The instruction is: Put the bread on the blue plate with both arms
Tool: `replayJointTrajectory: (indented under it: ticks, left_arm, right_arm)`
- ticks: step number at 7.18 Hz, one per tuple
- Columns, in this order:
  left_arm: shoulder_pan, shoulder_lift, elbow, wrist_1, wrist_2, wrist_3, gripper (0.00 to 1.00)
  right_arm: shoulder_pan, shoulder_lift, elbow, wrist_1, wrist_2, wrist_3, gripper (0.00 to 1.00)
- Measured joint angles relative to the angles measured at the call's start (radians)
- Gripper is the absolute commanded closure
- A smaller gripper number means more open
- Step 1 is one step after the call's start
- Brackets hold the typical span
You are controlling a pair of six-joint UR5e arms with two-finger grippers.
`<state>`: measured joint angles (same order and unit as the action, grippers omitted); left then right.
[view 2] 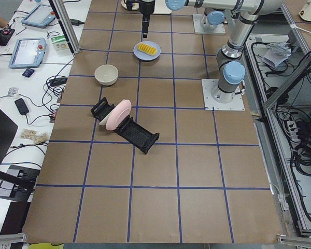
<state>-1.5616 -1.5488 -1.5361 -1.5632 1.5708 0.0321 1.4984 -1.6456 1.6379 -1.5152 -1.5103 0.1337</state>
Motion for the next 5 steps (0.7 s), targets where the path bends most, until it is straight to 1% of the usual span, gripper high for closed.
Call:
replayJointTrajectory:
  ticks: [1,3,4,5]
  left_arm:
    - [0.0,0.001,-0.002,0.0,0.0,-0.002,0.0]
    - [0.0,0.001,-0.003,0.0,0.0,-0.007,0.0]
    - [0.0,-0.001,-0.003,0.0,0.0,-0.013,0.0]
    - [0.001,-0.004,-0.001,0.0,0.0,-0.014,0.0]
  right_arm:
    - [-0.001,-0.019,0.01,0.003,-0.001,-0.004,0.0]
    - [0.0,-0.068,0.079,-0.004,-0.01,0.001,0.0]
    - [0.0,-0.088,0.108,-0.012,-0.032,-0.003,0.0]
    - [0.001,-0.094,0.116,-0.018,-0.06,-0.01,0.0]
